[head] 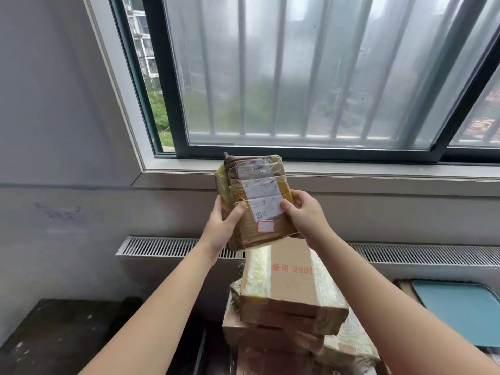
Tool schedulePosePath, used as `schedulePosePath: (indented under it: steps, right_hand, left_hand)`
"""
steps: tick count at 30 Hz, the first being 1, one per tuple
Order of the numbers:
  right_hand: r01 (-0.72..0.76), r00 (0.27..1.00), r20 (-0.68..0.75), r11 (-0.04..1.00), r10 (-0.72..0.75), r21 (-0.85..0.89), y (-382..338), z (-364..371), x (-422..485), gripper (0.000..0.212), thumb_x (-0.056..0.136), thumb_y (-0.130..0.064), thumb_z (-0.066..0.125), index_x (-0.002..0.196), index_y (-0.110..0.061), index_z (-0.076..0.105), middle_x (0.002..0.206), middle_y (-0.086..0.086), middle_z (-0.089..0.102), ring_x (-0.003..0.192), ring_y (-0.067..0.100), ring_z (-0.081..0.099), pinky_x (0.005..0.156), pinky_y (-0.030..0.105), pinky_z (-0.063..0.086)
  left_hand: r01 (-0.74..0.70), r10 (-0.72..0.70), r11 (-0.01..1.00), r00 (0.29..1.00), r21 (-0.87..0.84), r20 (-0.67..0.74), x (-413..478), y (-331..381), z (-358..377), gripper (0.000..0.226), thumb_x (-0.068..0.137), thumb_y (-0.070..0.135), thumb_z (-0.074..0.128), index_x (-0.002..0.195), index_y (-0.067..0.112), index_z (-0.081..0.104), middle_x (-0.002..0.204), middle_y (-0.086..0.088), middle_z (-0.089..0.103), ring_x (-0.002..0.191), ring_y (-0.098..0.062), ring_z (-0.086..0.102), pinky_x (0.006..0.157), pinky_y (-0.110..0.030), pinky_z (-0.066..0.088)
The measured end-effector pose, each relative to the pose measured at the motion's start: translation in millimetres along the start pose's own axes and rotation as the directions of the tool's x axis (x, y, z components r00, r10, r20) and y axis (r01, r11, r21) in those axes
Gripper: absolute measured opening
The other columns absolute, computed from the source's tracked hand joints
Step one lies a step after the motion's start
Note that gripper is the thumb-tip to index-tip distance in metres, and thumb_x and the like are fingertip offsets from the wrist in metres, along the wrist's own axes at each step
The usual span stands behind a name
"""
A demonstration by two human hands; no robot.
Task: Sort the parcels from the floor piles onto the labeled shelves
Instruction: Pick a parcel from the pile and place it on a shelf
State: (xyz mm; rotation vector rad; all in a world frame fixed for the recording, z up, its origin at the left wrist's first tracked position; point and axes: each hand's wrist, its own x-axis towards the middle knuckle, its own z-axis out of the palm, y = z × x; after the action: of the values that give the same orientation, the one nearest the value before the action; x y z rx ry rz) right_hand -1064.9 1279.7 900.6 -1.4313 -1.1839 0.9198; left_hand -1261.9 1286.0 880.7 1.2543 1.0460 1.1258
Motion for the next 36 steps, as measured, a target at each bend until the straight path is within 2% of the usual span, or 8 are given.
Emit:
schedulePosePath:
  steps: [3,8,15,21,25,30,33,36]
  right_hand:
    - [0.033,0.999,0.016,0.998,-0.032,-0.061,-7,12,2,0.026,0.097,-0.020,0.060,0.122,-0.015,0.058,0.113,-0.002,0.068,0.102,0.015,0.065,0.086,0.033,0.055]
    - [0.101,0.982,0.170,0.990,-0.083,-0.098,-25,38,3,0.039,0.096,-0.030,0.061,0.132,-0.019,0.052,0.120,-0.003,0.065,0.107,0.012,0.063,0.094,0.034,0.053]
    - [0.170,0.831,0.532,0.985,-0.162,0.035,-57,107,-4,0.080,0.077,-0.009,0.081,0.139,-0.027,0.034,0.127,-0.004,0.060,0.112,0.006,0.064,0.090,0.023,0.053]
    - [0.244,0.800,0.561,0.969,-0.213,0.021,-80,182,-15,0.088,0.071,-0.007,0.086,0.135,-0.029,0.031,0.129,-0.007,0.056,0.117,0.002,0.058,0.102,0.026,0.048]
    - [0.261,0.761,0.612,0.965,-0.216,0.016,-91,228,-20,0.102,0.066,-0.009,0.090,0.145,-0.026,0.027,0.137,-0.003,0.053,0.125,0.011,0.055,0.106,0.034,0.046]
    - [0.255,0.692,0.691,0.966,-0.209,0.038,-103,270,-29,0.096,0.074,0.006,0.079,0.145,-0.025,0.023,0.135,0.000,0.052,0.120,0.010,0.056,0.099,0.022,0.049]
    - [0.257,0.631,0.749,0.965,-0.203,0.045,-107,293,-36,0.094,0.076,0.002,0.079,0.146,-0.026,0.024,0.136,0.000,0.053,0.120,0.009,0.057,0.100,0.027,0.050]
    - [0.243,0.557,0.801,0.965,-0.219,0.095,-111,317,-49,0.082,0.078,0.005,0.075,0.136,-0.029,0.028,0.125,-0.007,0.056,0.100,-0.005,0.063,0.080,0.017,0.054]
  left_hand:
    - [0.000,0.000,0.999,1.000,0.053,-0.013,0,1,-10,0.073,0.069,0.045,0.083,0.131,0.033,0.046,0.126,0.004,0.064,0.114,-0.012,0.064,0.096,-0.033,0.053]
    - [0.002,-0.001,1.000,0.996,0.009,-0.086,-3,17,-42,0.066,0.076,0.031,0.083,0.131,0.026,0.048,0.120,0.002,0.067,0.108,-0.013,0.066,0.090,-0.029,0.055]
    - [-0.077,0.067,0.996,0.968,-0.035,-0.243,-15,39,-113,0.052,0.085,0.026,0.075,0.129,0.023,0.049,0.119,-0.001,0.068,0.105,-0.016,0.068,0.090,-0.034,0.057]
    - [-0.097,0.084,0.995,0.946,-0.026,-0.314,-35,49,-180,0.053,0.085,0.033,0.073,0.128,0.032,0.042,0.121,0.005,0.064,0.109,-0.014,0.065,0.089,-0.032,0.056]
    - [-0.076,0.072,0.997,0.937,0.004,-0.341,-53,49,-224,0.060,0.077,0.034,0.078,0.127,0.031,0.045,0.122,0.007,0.065,0.110,-0.009,0.064,0.095,-0.031,0.052]
    - [-0.011,0.048,0.994,0.934,0.106,-0.355,-81,46,-267,0.070,0.077,0.024,0.083,0.133,0.025,0.042,0.124,0.008,0.063,0.111,-0.004,0.061,0.100,-0.028,0.048]
    - [0.029,0.032,0.990,0.906,0.137,-0.423,-101,48,-286,0.083,0.066,0.036,0.086,0.135,0.026,0.040,0.129,0.004,0.062,0.116,-0.012,0.060,0.105,-0.037,0.047]
    - [0.087,0.010,0.984,0.845,0.155,-0.535,-129,55,-297,0.105,0.051,0.053,0.084,0.140,0.024,0.037,0.133,0.003,0.059,0.119,-0.015,0.059,0.105,-0.040,0.047]
